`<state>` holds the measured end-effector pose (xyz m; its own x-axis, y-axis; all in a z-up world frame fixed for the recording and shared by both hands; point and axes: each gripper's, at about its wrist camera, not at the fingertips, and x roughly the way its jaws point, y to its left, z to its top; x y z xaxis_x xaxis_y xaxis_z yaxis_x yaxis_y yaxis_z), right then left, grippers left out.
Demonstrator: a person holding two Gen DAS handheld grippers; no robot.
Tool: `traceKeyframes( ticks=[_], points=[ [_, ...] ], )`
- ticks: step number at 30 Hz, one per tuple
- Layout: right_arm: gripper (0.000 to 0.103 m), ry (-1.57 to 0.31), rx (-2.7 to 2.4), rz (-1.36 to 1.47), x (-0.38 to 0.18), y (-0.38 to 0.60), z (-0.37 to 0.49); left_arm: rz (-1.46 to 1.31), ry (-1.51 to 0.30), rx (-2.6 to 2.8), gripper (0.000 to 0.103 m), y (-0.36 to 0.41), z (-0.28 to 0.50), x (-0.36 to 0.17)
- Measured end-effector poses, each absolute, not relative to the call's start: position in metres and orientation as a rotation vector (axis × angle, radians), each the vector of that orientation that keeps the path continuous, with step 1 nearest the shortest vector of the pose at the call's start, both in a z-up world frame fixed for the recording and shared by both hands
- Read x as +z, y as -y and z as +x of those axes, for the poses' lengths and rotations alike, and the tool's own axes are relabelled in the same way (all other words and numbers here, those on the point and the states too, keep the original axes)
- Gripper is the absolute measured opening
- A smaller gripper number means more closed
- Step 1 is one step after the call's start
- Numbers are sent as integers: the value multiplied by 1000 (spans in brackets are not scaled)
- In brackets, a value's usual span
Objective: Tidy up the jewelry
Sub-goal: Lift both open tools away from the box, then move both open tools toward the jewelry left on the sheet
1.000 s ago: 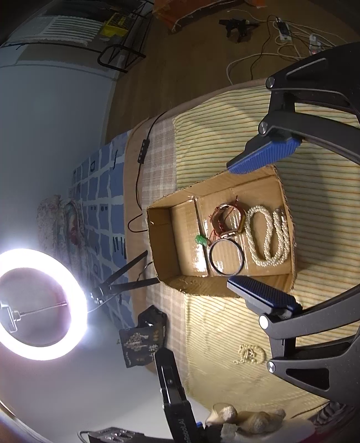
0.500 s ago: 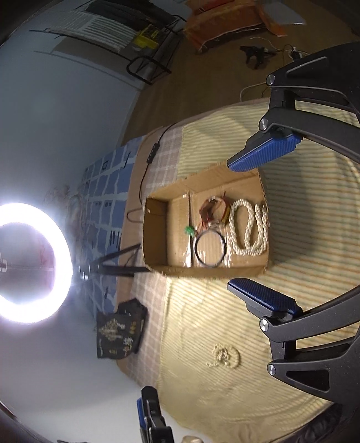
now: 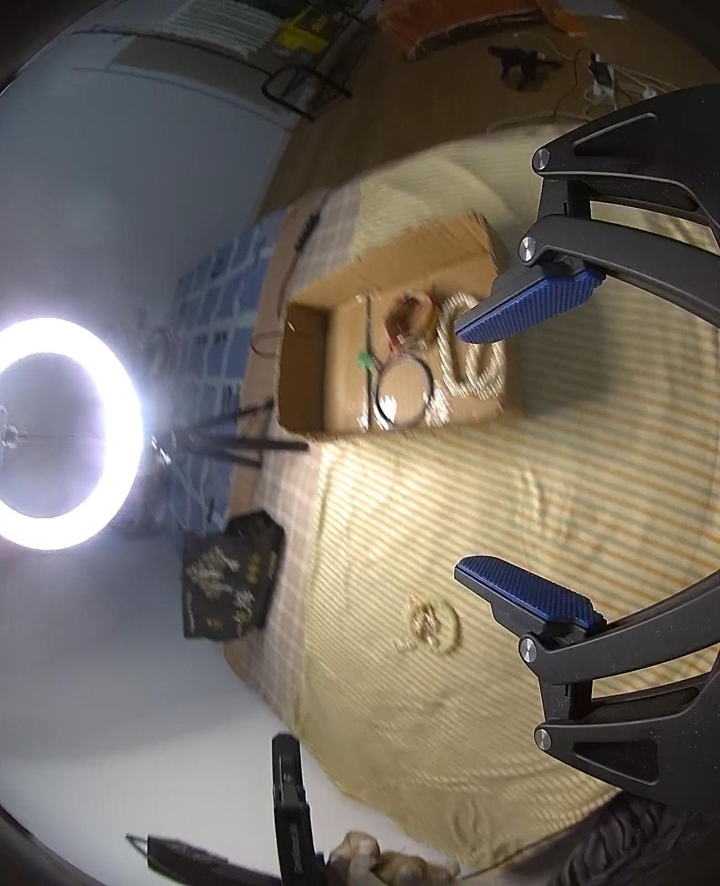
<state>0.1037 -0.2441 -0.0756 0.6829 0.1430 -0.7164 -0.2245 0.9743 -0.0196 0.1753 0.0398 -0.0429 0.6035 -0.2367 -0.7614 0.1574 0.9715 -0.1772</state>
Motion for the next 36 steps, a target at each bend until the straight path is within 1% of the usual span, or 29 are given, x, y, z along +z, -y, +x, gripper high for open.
traceKeyframes(
  ticks=[4,6,10,12,18,19,20,21,23,25,27,28,29,30,31,36],
  points=[
    [79,-821,245,-120,-86,230,96,-89,-905,-220,71,-45,176,-52],
    [79,-836,267,-121,-91,223,93,-97,-920,-218,62,-47,178,-57],
    [79,-865,313,-97,-100,214,90,-102,-948,-222,55,-49,182,-66],
    [79,-880,327,-79,-104,212,92,-95,-960,-230,47,-47,182,-69],
    [78,-923,358,-18,-113,211,106,-85,-974,-254,44,-45,177,-75],
    [76,-927,367,-17,-114,209,109,-83,-978,-261,43,-45,176,-76],
    [75,-932,375,-16,-116,208,111,-78,-985,-267,38,-45,173,-79],
    [72,-941,383,-14,-118,207,114,-75,-991,-271,37,-45,170,-81],
    [67,-962,404,3,-123,206,120,-73,-1002,-279,37,-47,165,-85],
    [58,-987,424,27,-129,205,127,-68,-1010,-283,37,-48,161,-90],
    [55,-1007,436,51,-134,204,134,-66,-1026,-286,36,-49,159,-95],
    [53,-1016,440,63,-136,204,137,-64,-1038,-287,33,-49,158,-98],
    [50,-1027,450,80,-139,203,141,-64,-1044,-287,27,-50,158,-100],
    [44,-1042,465,100,-142,201,146,-68,-1049,-287,26,-50,159,-102],
    [41,-1051,476,113,-144,200,148,-73,-1052,-288,26,-51,160,-103],
    [39,-1091,510,165,-155,188,166,-99,-1070,-302,26,-53,162,-105]
  ],
)
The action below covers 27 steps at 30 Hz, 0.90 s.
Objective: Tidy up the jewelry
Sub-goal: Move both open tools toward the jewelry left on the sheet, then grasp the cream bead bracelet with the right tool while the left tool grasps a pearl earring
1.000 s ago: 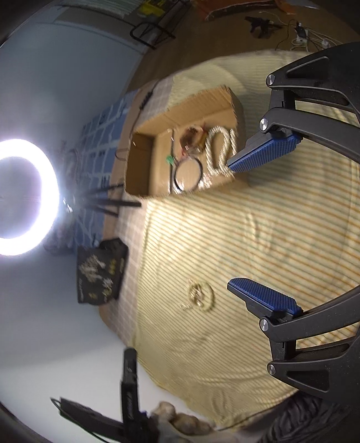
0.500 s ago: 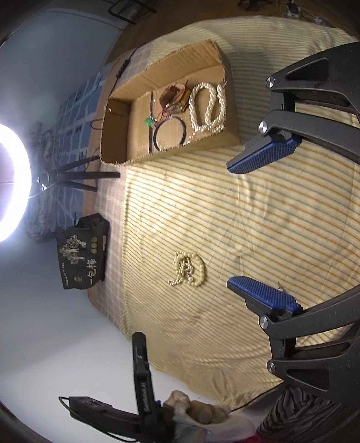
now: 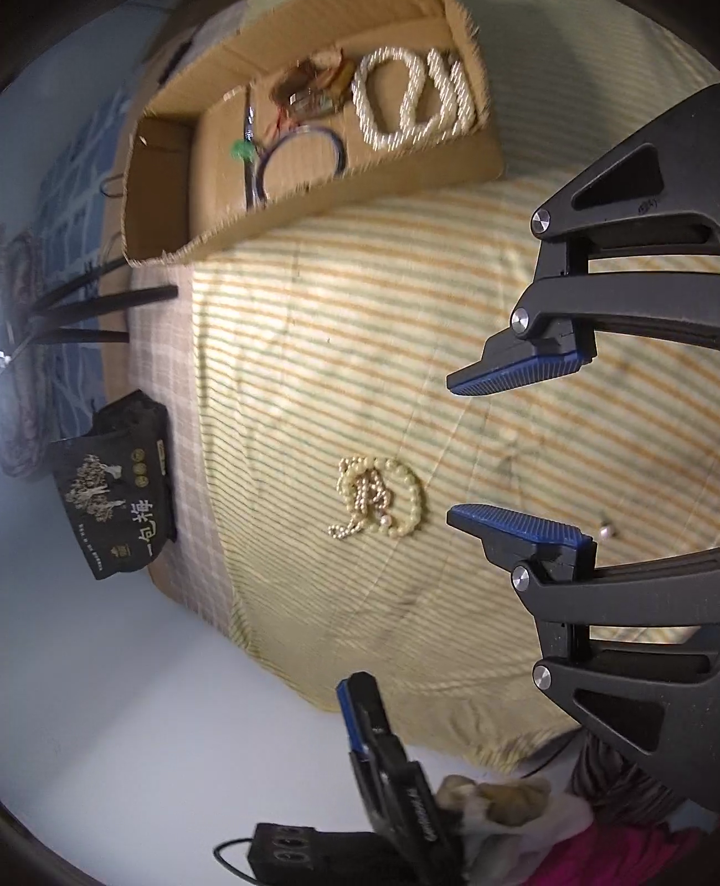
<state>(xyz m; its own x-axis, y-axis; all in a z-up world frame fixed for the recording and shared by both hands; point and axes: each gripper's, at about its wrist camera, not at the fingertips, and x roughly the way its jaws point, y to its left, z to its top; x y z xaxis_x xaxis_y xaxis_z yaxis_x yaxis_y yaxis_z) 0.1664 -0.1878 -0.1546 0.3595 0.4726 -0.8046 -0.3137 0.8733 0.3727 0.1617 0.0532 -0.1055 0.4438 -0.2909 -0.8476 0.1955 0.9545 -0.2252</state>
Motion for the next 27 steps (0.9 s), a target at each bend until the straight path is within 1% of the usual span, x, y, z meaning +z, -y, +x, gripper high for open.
traceKeyframes(
  ticks=[5,7,9,12,18,27],
  points=[
    [35,-1111,530,168,-162,177,180,-93,-1085,-359,26,-47,147,-108],
    [29,-1119,542,175,-165,175,185,-95,-1099,-387,26,-42,139,-113],
    [27,-1130,553,189,-169,174,190,-74,-1114,-416,26,-34,126,-119],
    [27,-1144,556,211,-176,171,196,-43,-1121,-444,26,-22,111,-125],
    [27,-1154,553,194,-181,163,206,-67,-1130,-517,26,-6,88,-131],
    [27,-1181,548,200,-190,162,212,19,-1186,-609,26,28,61,-157]
  ],
)
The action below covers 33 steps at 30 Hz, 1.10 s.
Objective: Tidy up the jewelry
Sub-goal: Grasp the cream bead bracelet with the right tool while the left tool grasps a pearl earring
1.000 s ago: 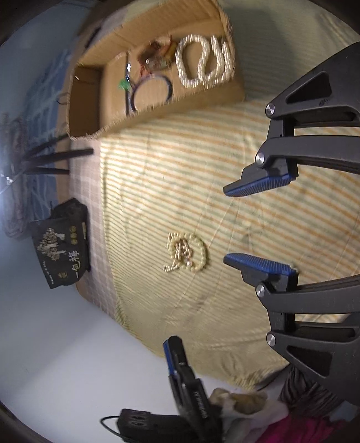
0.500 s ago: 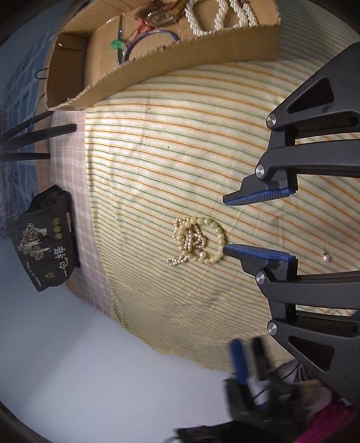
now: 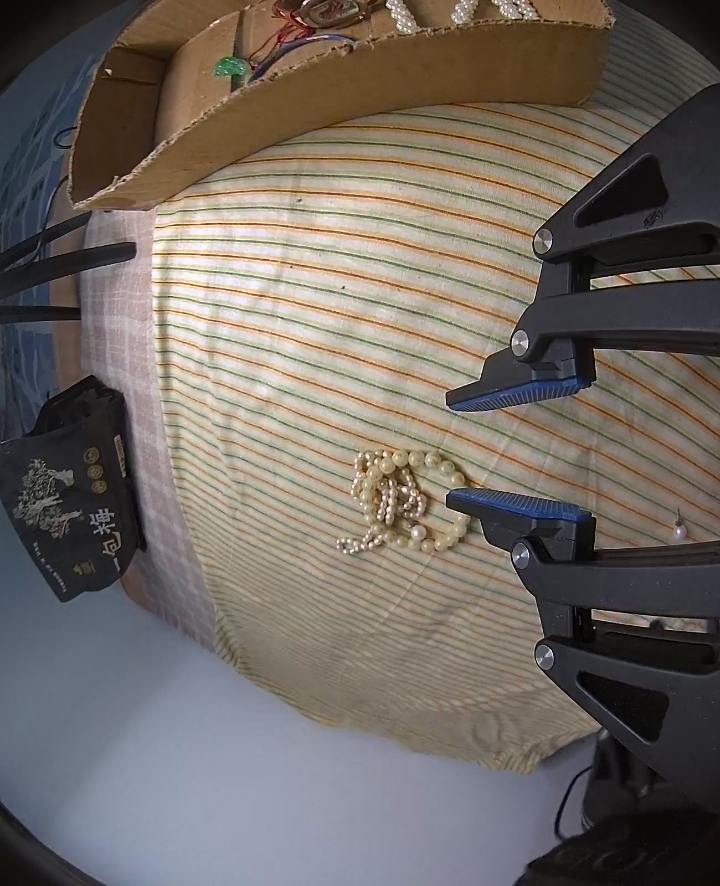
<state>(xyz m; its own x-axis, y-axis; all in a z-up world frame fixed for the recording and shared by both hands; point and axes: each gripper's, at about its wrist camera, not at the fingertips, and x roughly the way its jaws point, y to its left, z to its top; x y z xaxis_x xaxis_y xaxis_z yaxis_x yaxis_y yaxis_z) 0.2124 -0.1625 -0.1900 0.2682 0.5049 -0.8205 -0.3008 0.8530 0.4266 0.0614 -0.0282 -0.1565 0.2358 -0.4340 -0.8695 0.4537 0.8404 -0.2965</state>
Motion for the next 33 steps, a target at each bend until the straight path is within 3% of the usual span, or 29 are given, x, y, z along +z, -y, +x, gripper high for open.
traceKeyframes(
  ticks=[17,21,33],
  points=[
    [27,-1196,581,213,-199,155,224,73,-1200,-609,26,45,69,-175],
    [20,-1207,588,215,-202,153,227,76,-1208,-613,26,47,69,-179],
    [18,-1212,568,138,-209,130,233,89,-1222,-606,21,57,71,-194]
  ],
)
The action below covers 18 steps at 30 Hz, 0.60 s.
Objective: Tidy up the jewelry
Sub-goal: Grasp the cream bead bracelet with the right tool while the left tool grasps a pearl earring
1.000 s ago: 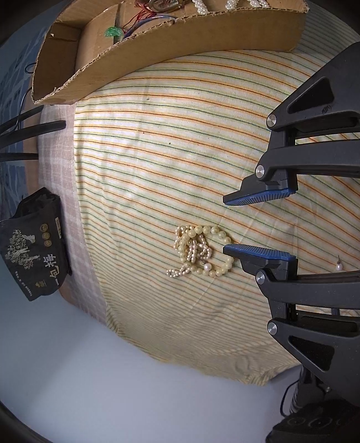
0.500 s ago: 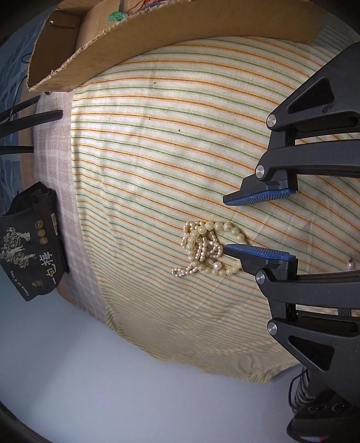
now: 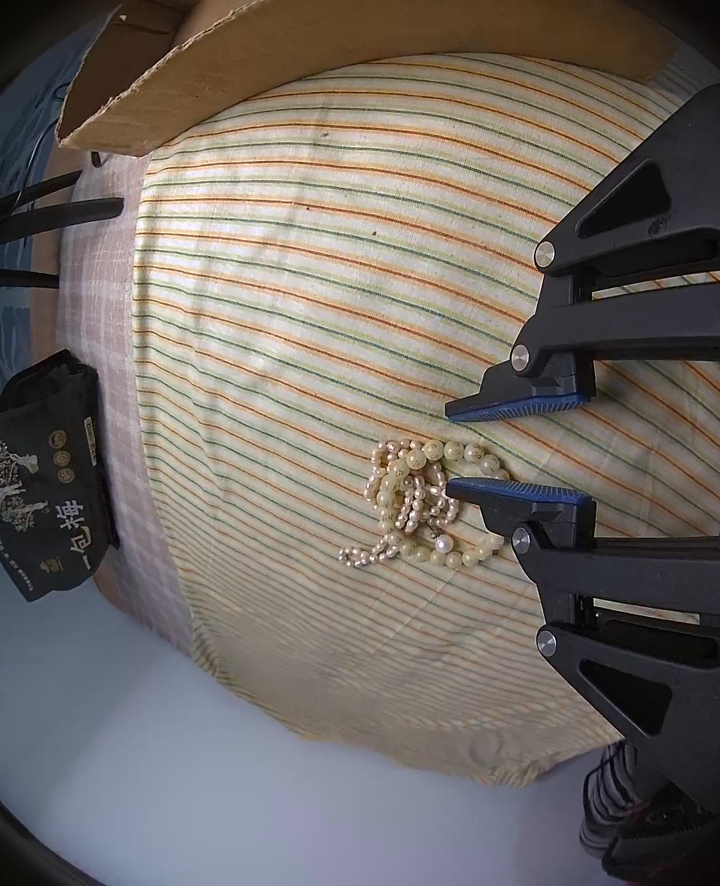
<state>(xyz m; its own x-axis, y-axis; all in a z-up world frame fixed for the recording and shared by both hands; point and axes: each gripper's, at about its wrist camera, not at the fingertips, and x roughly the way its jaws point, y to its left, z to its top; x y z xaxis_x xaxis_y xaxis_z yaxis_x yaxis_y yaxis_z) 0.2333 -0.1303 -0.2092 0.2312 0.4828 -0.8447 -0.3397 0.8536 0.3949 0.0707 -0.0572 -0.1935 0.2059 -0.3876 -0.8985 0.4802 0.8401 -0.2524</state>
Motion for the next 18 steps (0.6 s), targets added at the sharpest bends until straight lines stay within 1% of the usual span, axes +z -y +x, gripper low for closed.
traceKeyframes(
  ticks=[5,18],
  points=[
    [10,-1203,545,94,-211,120,233,96,-1222,-600,21,63,71,-199],
    [8,-1203,557,120,-209,134,228,174,-1186,-573,21,79,72,-205]
  ],
)
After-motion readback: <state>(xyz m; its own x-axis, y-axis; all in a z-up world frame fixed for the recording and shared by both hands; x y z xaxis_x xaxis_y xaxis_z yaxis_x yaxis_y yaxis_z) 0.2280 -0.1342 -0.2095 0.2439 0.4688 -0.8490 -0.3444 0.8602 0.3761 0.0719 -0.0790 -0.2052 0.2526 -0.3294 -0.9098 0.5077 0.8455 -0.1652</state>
